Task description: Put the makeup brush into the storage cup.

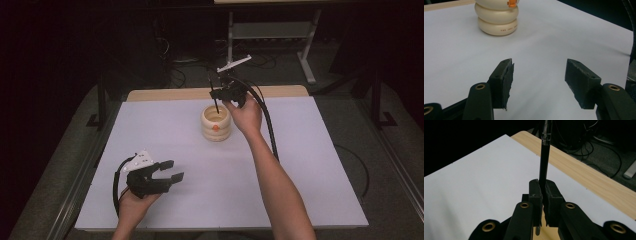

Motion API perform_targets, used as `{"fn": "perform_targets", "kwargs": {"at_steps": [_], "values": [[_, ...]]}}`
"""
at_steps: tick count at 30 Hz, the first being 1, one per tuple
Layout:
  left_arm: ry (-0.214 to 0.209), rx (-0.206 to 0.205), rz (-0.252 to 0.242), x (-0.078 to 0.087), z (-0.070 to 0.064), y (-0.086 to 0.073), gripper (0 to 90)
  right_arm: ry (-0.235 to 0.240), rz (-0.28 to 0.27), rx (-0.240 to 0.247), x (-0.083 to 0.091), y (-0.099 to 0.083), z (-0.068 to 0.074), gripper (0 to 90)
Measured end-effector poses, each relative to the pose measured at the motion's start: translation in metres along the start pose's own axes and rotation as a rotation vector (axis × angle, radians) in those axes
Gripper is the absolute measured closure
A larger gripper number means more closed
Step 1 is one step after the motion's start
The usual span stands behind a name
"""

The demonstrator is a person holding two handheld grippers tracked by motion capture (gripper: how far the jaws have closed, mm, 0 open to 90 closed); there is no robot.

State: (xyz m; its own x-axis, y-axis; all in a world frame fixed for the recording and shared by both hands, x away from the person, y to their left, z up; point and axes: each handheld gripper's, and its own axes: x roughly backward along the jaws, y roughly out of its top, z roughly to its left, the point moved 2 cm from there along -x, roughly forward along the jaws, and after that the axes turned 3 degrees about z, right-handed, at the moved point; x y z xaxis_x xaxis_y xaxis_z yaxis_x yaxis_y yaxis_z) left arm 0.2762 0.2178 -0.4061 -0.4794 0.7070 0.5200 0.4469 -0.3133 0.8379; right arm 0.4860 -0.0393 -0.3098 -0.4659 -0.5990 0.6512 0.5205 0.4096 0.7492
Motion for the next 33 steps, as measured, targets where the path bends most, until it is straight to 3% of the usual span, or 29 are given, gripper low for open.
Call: {"fn": "perform_targets", "kwargs": {"at_steps": [20,33], "values": [[0.006,-0.013,0.009,0.001,0.002,0.000,38.6,0.002,0.016,0.003,-0.016,-0.012,0.002,84.2],[0.004,0.002,-0.007,0.001,0.001,0.001,38.6,0.006,0.032,-0.011,-0.023,-0.021,0.002,84.1]]}}
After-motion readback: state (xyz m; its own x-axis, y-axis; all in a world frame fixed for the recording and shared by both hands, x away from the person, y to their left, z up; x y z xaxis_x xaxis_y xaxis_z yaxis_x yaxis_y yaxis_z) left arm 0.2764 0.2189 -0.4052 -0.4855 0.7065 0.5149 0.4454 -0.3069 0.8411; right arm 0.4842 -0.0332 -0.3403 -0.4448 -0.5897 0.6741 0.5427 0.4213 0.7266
